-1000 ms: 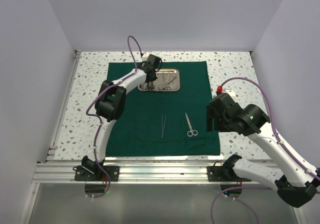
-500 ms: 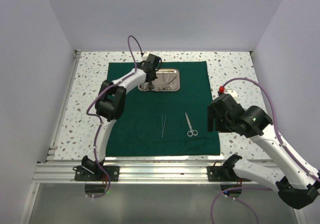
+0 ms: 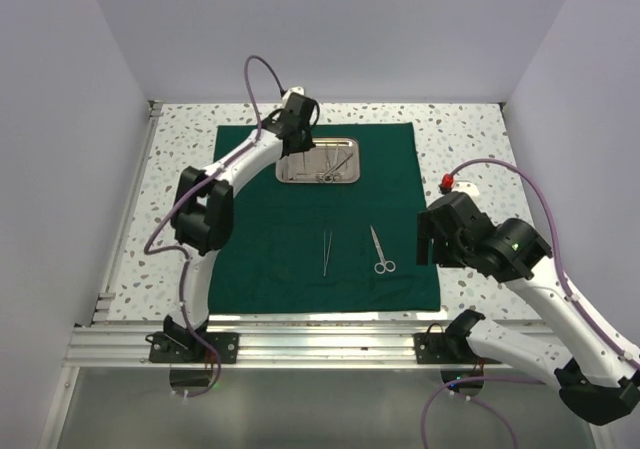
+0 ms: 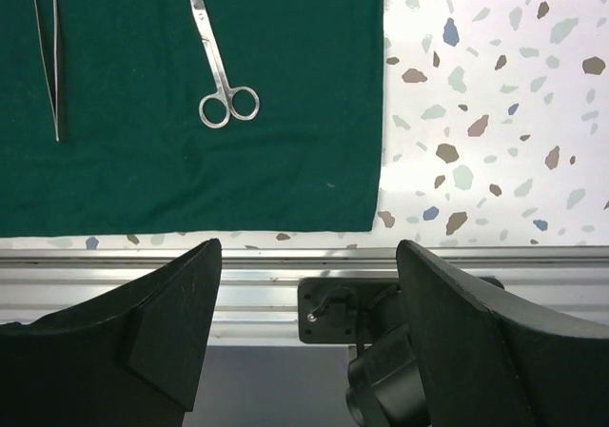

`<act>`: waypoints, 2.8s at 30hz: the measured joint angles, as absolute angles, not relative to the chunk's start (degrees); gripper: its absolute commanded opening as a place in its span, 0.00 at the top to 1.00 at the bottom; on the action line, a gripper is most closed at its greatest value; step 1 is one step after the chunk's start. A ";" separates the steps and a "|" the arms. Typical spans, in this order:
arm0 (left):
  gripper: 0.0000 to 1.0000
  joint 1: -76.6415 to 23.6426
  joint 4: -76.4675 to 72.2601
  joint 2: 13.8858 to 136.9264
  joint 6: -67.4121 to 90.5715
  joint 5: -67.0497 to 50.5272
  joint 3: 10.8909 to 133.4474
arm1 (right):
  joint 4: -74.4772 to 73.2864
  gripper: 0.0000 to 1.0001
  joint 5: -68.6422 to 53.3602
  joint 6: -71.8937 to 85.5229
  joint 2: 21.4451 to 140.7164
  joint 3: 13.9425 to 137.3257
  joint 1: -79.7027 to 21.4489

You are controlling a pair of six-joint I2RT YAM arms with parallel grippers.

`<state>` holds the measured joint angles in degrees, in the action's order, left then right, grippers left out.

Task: Open and lay out the surgical kit
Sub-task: Pick up the medical item from the container, then place the medical item in the surgical kit, then pick up the medical item from the container.

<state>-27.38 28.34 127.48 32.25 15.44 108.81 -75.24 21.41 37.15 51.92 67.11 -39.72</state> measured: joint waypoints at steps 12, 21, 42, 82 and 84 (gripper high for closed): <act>1.00 -46.48 26.98 105.84 42.28 17.06 81.60 | -73.73 0.23 21.45 37.15 50.33 64.97 -39.72; 0.99 -57.12 29.23 107.83 51.11 19.09 74.81 | -73.71 0.23 21.41 37.15 48.97 63.90 -39.72; 0.59 -47.16 33.17 115.07 40.38 23.90 94.19 | -75.50 0.23 23.31 37.58 47.22 63.31 -39.72; 0.99 -34.00 27.66 143.79 13.89 12.93 123.68 | -75.35 0.21 26.61 37.30 54.00 63.64 -39.72; 1.00 -34.09 27.51 143.72 13.91 13.52 123.48 | -75.35 0.21 26.65 37.32 54.00 63.64 -39.72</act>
<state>-34.09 27.51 143.72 13.91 13.52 123.48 -75.35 26.65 37.32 54.00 63.64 -39.72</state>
